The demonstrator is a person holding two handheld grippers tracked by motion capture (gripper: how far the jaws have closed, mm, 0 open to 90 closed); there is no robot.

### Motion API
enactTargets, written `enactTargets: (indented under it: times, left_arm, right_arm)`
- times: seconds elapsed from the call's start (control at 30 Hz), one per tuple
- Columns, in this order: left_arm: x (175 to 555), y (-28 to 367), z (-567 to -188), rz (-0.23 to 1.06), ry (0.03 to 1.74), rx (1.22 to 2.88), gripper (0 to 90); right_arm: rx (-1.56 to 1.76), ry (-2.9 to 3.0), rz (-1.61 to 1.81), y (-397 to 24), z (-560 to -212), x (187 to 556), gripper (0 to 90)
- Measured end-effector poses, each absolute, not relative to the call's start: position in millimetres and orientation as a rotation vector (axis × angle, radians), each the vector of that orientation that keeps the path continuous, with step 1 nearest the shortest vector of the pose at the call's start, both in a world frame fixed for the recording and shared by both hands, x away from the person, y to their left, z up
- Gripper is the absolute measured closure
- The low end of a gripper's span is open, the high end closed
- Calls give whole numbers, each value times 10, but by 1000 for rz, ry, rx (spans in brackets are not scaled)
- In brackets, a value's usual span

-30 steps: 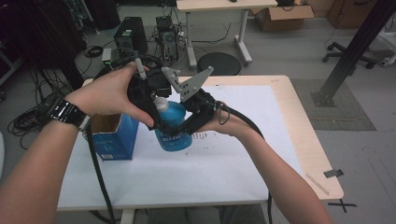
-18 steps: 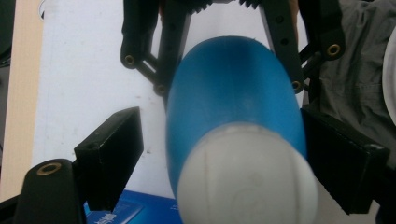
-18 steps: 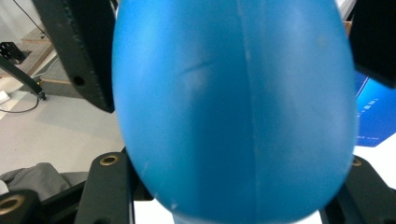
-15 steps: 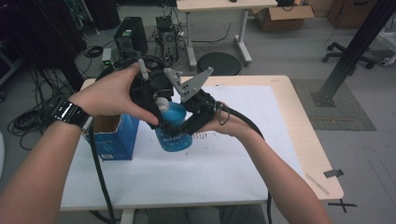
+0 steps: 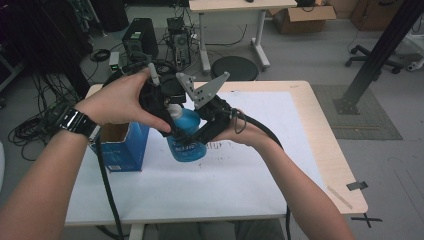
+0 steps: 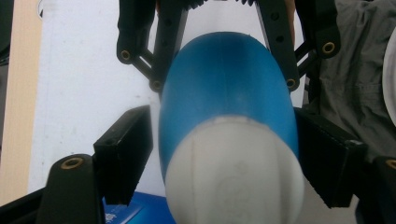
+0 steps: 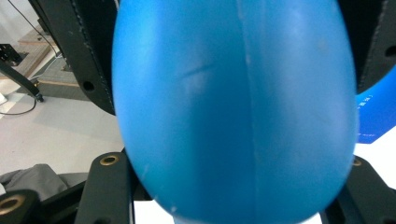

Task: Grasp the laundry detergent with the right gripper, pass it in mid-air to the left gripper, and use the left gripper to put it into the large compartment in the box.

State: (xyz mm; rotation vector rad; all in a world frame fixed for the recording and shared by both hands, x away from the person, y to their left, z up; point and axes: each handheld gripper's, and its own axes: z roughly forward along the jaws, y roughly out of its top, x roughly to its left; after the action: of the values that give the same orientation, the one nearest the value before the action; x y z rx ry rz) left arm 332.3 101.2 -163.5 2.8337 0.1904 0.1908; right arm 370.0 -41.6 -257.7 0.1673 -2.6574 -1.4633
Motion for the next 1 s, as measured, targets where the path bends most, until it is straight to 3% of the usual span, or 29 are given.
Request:
enactTargets:
  times: [0.57, 1.0]
  left_arm:
    - [3320, 1002, -1631, 182, 190, 2850, 371]
    - [3330, 939, -1617, 177, 229, 2900, 380]
  right_arm:
    - [165, -2661, -1460, -414, -2590, 3699, 418]
    - [162, -2649, -1449, -412, -2607, 3707, 412]
